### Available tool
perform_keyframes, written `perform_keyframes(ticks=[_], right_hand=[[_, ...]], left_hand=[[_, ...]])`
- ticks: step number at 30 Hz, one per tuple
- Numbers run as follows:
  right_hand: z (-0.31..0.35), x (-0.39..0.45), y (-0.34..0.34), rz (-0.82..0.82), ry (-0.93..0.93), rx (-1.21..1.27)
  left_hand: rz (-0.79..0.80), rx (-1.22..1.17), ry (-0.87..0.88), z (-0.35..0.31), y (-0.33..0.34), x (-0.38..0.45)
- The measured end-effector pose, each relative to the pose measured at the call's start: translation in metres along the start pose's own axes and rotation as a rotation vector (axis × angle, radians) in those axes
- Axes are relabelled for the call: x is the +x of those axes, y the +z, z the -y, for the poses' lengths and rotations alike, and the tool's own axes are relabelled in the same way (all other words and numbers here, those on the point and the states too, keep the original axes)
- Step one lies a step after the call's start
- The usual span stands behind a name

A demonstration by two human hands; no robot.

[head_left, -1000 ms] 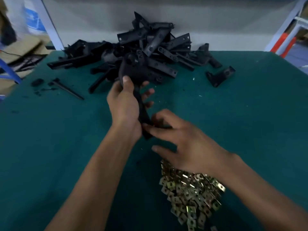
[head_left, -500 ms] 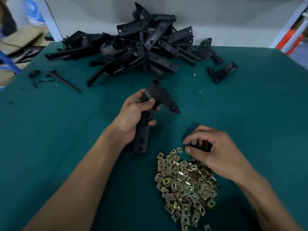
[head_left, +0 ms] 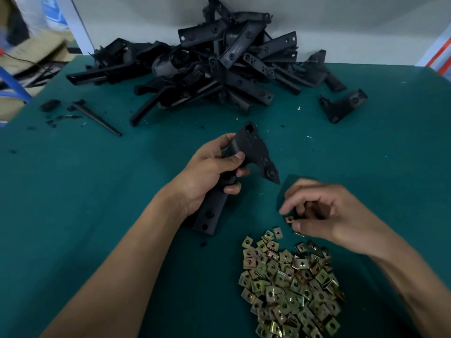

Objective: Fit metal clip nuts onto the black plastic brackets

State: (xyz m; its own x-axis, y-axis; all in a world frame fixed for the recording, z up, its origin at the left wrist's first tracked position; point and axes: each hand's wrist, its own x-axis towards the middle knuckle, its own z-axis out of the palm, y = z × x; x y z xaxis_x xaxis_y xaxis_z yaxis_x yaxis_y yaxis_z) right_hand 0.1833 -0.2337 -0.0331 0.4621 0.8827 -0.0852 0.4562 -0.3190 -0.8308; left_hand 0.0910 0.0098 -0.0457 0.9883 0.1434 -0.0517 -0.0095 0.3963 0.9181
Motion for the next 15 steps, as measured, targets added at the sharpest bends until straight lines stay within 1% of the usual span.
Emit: perform_keyframes(ticks=[2, 5, 8, 13, 15], right_hand=[[-0.001, -0.005, 0.003, 0.000, -0.018, -0.122], [-0.002, -0.005, 0.010, -0.102, -0.032, -0.203], [-0.003, 0.002, 0.013, -0.142, 0.009, -0.138], [-0.003, 0.004, 0.019, -0.217, 0.026, -0.049], [-0.005, 0.004, 0.018, -0.239, 0.028, 0.032]], left_hand=[[-0.007, -0.004, -0.010, 0.001, 0.000, 0.001], [-0.019, 0.034, -0.024, 0.000, 0.000, 0.001], [-0.019, 0.044, -0.029, 0.000, 0.001, 0.001], [-0.002, 0.028, -0.016, 0.002, -0.003, 0.003], [0.019, 0.010, -0.008, 0.004, -0.005, 0.004]])
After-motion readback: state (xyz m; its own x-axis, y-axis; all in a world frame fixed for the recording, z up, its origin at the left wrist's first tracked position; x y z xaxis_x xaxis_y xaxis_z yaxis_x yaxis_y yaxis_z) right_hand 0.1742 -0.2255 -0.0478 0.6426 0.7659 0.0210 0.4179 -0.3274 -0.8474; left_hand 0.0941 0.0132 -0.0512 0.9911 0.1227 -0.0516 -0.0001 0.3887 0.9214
